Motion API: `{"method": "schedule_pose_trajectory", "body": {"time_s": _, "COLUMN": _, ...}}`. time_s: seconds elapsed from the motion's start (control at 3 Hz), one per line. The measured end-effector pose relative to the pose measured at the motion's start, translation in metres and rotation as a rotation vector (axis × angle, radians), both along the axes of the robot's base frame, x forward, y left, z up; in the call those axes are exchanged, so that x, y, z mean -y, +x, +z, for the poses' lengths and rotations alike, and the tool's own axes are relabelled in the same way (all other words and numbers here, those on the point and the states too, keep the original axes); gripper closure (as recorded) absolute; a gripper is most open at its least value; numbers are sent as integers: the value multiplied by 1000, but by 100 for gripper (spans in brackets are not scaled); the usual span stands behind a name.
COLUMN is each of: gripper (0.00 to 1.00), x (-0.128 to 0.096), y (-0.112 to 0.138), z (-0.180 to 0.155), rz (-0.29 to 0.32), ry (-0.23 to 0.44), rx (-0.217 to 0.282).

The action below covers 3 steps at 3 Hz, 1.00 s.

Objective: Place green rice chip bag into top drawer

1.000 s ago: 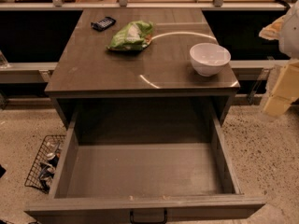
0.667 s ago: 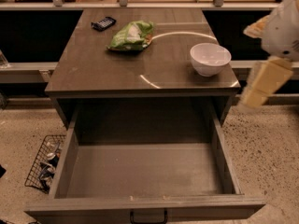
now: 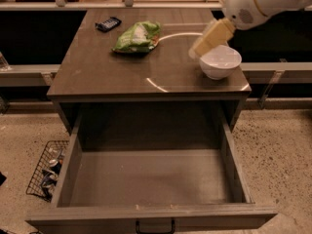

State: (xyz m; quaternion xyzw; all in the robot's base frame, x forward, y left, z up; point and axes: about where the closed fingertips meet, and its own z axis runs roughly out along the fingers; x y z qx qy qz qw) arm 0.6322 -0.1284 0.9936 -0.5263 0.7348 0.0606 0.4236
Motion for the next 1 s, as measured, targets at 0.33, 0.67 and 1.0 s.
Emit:
{"method": "schedule_pose_trajectory", "body": {"time_s": 0.33, "gripper": 0, "x": -19, "y": 72, "z": 32, "rz": -82, "ry": 151, "rx": 98}}
{"method": "schedule_pose_trajectory", "body": {"time_s": 0.67, "gripper": 0, "x": -23, "y": 79, "z": 44, "rz": -90, "ry": 176, "rx": 121}}
{"method": "schedule_pose_trajectory", "body": {"time_s": 1.0, "gripper": 0, "x": -23, "y": 79, "z": 44, "rz": -90, "ry": 176, "rx": 121}}
